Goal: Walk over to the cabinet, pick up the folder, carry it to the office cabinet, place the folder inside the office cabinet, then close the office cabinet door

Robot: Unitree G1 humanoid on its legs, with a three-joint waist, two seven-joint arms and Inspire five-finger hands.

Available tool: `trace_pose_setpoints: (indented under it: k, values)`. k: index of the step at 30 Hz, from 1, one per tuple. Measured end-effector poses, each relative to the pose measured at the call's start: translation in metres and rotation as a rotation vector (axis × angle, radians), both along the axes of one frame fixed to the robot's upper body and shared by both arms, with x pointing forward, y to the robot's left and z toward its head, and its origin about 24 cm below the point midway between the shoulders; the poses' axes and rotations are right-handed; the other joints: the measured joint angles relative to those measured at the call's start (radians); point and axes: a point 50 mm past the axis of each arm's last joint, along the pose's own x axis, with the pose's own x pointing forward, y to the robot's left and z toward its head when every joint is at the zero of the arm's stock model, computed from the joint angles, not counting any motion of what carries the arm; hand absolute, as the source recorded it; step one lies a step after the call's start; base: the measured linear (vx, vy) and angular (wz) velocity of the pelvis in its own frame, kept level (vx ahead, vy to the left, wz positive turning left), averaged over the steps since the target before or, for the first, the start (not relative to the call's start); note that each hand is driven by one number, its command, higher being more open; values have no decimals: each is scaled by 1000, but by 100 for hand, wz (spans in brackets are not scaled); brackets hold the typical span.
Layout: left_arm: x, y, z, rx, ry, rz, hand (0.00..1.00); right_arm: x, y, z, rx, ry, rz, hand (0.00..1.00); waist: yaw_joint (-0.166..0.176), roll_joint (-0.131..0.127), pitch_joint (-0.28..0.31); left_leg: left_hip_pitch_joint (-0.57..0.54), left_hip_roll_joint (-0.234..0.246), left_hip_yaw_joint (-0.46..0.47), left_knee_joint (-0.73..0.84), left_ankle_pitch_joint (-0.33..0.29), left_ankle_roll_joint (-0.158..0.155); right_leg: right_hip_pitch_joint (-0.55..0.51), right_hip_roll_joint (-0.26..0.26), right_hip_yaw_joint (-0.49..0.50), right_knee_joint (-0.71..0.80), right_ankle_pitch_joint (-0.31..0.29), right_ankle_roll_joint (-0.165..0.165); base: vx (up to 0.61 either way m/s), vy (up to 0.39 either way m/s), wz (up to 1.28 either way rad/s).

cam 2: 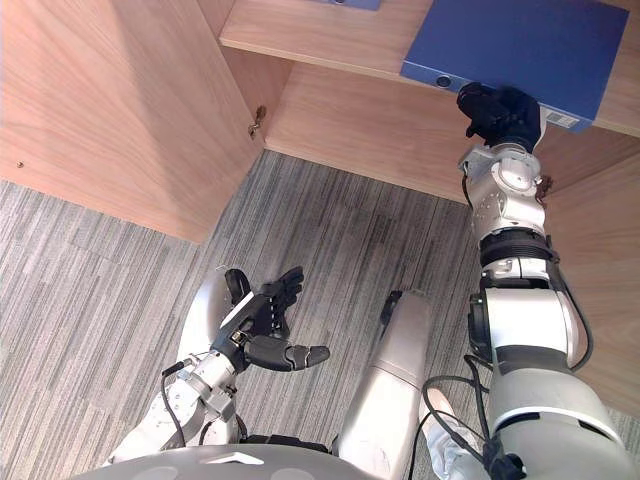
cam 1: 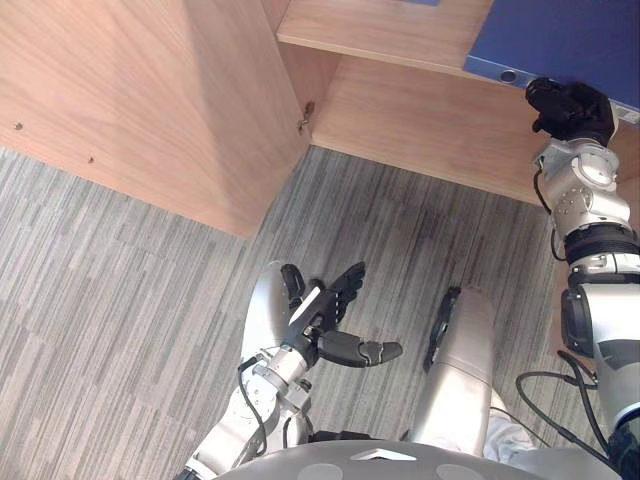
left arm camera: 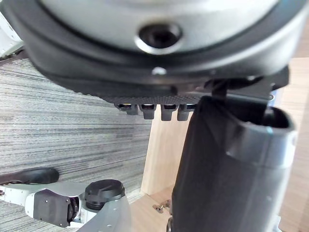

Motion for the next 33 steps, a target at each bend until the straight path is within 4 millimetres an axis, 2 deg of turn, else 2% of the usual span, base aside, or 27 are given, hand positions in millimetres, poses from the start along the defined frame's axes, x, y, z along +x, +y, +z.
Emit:
trace_pose_setpoints:
  k: [9,15,18,21,29,33]
  values:
    - [-1,1,-1,0,4,4,100,-2,-9,10,-34,22,-25,0,1,0,0,-8,-1,-4,8,1,1,-7,-3,0,15,-8,-2,-10,-19,1]
    - [-4,11,-5,6,28,55,100,-3,-14,13,-33,27,-41,0,0,0,0,-23,-4,-7,11,7,7,-23,-10,0,31,-15,-6,-14,-40,4]
    - [-5,17,-6,5,38,86,100,-8,-27,10,-58,74,-79,0,2,0,0,-35,-12,-16,21,13,12,-26,-18,-3,47,-24,-1,-14,-41,12]
    - [-3,24,-1,-16,26,122,100,-13,-36,15,-72,77,-97,0,1,4,2,-47,-22,-20,27,14,10,-35,-31,-2,64,-34,-4,-24,-44,12]
    - [-1,34,1,-35,25,172,100,-12,-36,20,-86,81,-85,0,2,6,2,-47,-24,-22,23,17,6,-37,-32,-3,67,-36,-5,-26,-47,1]
    - [-1,35,3,-60,29,184,100,-11,-36,32,-113,70,-85,0,3,8,3,-48,-27,-22,19,22,8,-37,-34,-4,66,-36,-4,-16,-44,2]
